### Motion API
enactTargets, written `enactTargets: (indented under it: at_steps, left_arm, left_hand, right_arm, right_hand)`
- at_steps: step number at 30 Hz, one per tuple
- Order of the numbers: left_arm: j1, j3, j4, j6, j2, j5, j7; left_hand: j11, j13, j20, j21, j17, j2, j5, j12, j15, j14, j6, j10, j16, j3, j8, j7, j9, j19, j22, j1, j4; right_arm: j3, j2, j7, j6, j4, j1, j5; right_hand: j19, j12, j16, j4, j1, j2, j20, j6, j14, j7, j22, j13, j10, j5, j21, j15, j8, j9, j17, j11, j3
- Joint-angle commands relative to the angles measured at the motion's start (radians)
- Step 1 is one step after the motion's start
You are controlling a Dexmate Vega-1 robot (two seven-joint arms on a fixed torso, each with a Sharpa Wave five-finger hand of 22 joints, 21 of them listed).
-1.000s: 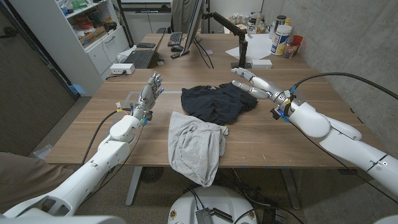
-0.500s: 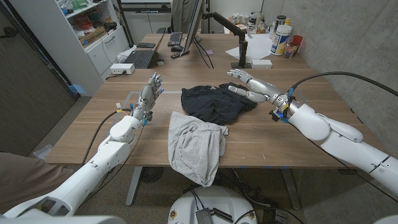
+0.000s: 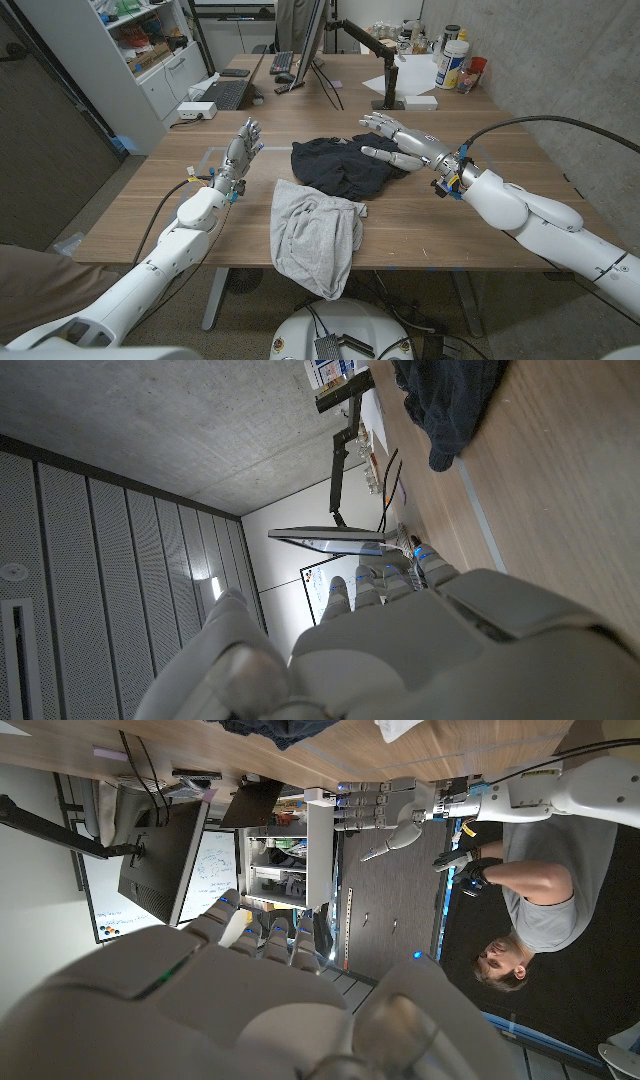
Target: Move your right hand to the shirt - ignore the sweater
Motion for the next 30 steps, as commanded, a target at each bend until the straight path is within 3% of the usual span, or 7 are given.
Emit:
enactTargets:
  at_steps: [1, 7, 12, 19, 21, 30]
  left_arm:
    - [-0.003, 0.002, 0.009, -0.003, -0.005, -0.003, -0.005]
    - [-0.004, 0.004, 0.016, -0.005, -0.006, -0.004, -0.012]
    - [-0.001, 0.001, 0.015, -0.007, -0.006, -0.006, -0.010]
    - [0.001, 0.001, 0.019, -0.019, -0.008, -0.009, -0.019]
    - [0.001, 0.001, 0.020, -0.020, -0.008, -0.009, -0.019]
    - [0.006, 0.005, 0.027, -0.027, -0.015, -0.008, -0.021]
  left_hand:
    - [-0.001, 0.003, 0.009, 0.000, 0.003, 0.008, -0.001, 0.001, 0.004, -0.009, 0.006, 0.001, 0.002, 0.002, 0.006, 0.002, 0.003, 0.000, 0.002, 0.006, -0.004]
    - [0.001, 0.003, 0.008, 0.000, 0.003, 0.009, -0.001, 0.001, 0.004, -0.010, 0.005, 0.001, 0.002, 0.002, 0.006, 0.002, 0.003, 0.000, 0.002, 0.005, -0.004]
    - [0.001, 0.003, 0.008, 0.000, 0.003, 0.009, -0.001, 0.001, 0.004, -0.010, 0.006, 0.001, 0.002, 0.002, 0.006, 0.002, 0.003, 0.000, 0.002, 0.005, -0.005]
    - [0.001, 0.003, 0.008, 0.000, 0.003, 0.009, -0.001, 0.001, 0.005, -0.008, 0.007, 0.002, 0.002, 0.002, 0.006, 0.004, 0.003, 0.000, 0.002, 0.005, -0.005]
    - [-0.001, 0.003, 0.008, 0.000, 0.003, 0.010, -0.001, 0.001, 0.005, -0.009, 0.006, 0.002, 0.002, 0.002, 0.006, 0.004, 0.003, -0.001, 0.002, 0.005, -0.005]
    - [-0.001, 0.003, 0.008, 0.000, 0.003, 0.010, -0.001, 0.000, 0.005, -0.010, 0.007, 0.001, 0.002, 0.001, 0.006, 0.003, 0.003, -0.001, 0.002, 0.005, -0.006]
  right_arm:
    - [-0.009, -0.002, -0.004, 0.002, -0.018, 0.003, -0.070]
    - [-0.023, -0.007, 0.023, 0.020, -0.025, 0.016, -0.068]
    - [-0.020, -0.008, 0.029, 0.025, -0.034, 0.012, -0.069]
    - [-0.029, -0.012, 0.056, 0.058, -0.053, 0.019, -0.068]
    - [-0.028, -0.011, 0.058, 0.059, -0.053, 0.019, -0.069]
    - [-0.033, -0.008, 0.074, 0.080, -0.063, 0.029, -0.104]
  right_hand:
    - [-0.004, 0.005, 0.003, 0.002, -0.010, 0.002, 0.004, 0.004, -0.004, -0.005, 0.004, 0.002, 0.010, -0.005, 0.000, -0.044, 0.000, 0.005, 0.004, 0.010, -0.007]
    - [0.004, 0.003, 0.006, 0.003, -0.012, 0.003, 0.006, 0.004, 0.006, -0.005, 0.004, 0.002, 0.006, -0.005, 0.002, -0.042, -0.001, 0.005, 0.004, 0.010, -0.008]
    - [0.022, -0.001, 0.008, 0.006, -0.017, 0.007, 0.031, -0.010, 0.013, -0.015, 0.003, 0.002, -0.002, -0.005, 0.007, -0.016, -0.008, 0.005, 0.003, 0.004, -0.012]
    - [0.019, -0.002, 0.004, 0.009, -0.020, 0.011, 0.036, -0.014, 0.005, -0.017, 0.003, 0.002, -0.006, -0.005, 0.004, -0.026, -0.010, 0.005, 0.003, -0.001, -0.012]
    - [0.015, -0.004, 0.003, 0.016, -0.023, 0.038, 0.064, -0.019, 0.001, -0.026, 0.003, 0.002, -0.011, -0.003, 0.002, -0.026, -0.012, 0.005, 0.004, -0.007, -0.004]
    - [0.005, -0.005, -0.002, 0.020, -0.026, 0.052, 0.060, -0.025, -0.014, -0.033, 0.004, 0.002, -0.016, -0.002, -0.003, -0.028, -0.013, 0.006, 0.005, -0.010, -0.001]
